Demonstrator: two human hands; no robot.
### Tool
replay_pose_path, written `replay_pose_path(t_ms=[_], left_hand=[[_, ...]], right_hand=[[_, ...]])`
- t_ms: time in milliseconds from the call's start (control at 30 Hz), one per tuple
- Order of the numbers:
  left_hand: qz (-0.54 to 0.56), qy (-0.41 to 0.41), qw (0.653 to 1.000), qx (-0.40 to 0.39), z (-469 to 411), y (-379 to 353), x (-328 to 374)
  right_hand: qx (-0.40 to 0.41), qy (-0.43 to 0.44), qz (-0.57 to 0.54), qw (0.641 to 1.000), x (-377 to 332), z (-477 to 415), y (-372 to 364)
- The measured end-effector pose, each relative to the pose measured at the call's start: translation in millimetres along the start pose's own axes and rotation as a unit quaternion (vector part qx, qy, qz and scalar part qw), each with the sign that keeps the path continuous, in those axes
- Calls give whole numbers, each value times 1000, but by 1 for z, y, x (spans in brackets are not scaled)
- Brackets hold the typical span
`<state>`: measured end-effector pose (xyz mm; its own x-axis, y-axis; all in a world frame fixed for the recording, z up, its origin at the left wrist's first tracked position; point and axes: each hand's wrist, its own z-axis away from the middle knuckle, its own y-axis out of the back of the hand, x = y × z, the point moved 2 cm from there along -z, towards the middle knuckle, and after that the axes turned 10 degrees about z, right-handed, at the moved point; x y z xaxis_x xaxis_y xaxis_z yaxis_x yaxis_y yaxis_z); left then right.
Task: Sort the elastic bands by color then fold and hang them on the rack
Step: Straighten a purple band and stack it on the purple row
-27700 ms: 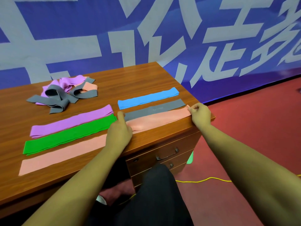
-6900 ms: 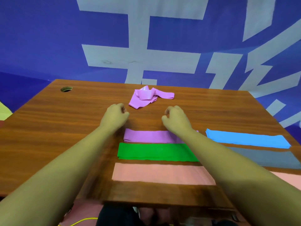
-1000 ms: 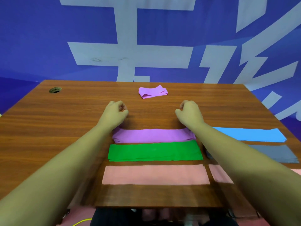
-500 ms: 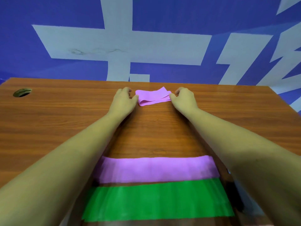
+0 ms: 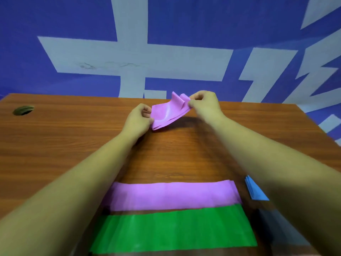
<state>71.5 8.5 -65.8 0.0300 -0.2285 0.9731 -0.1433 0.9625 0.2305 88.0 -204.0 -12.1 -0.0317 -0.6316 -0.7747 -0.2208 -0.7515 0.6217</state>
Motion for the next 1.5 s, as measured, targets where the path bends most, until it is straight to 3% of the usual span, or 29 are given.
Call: replay_pose_path(t_ms=[67, 200, 300, 433, 567, 800, 900, 1100, 1500], left_hand=[[55, 16, 998, -32, 20, 4, 9], [47, 29, 996, -68, 56, 18, 41], [99, -8, 995, -21, 89, 33, 84], [146, -99, 981, -81, 143, 40, 141], [169, -156, 962, -149, 183, 36, 181], [183, -179, 960, -115, 220, 38, 207], [170, -192, 959, -121, 231, 35, 212], [195, -154, 952, -178, 245, 26, 207], [154, -25, 929, -335, 264, 28, 130]], right_hand=[[3, 35, -24, 999, -28, 18, 20], [5, 88, -37, 995, -83, 58, 62], [20, 125, -35, 991, -117, 88, 92], [14, 157, -51, 986, -151, 133, 123], [-29, 164, -103, 981, -178, 173, 151], [-100, 123, -138, 978, -184, 210, 189], [-120, 137, -96, 978, -180, 222, 198], [-70, 149, -71, 984, -183, 232, 214], [85, 62, -149, 983, -156, 215, 255]])
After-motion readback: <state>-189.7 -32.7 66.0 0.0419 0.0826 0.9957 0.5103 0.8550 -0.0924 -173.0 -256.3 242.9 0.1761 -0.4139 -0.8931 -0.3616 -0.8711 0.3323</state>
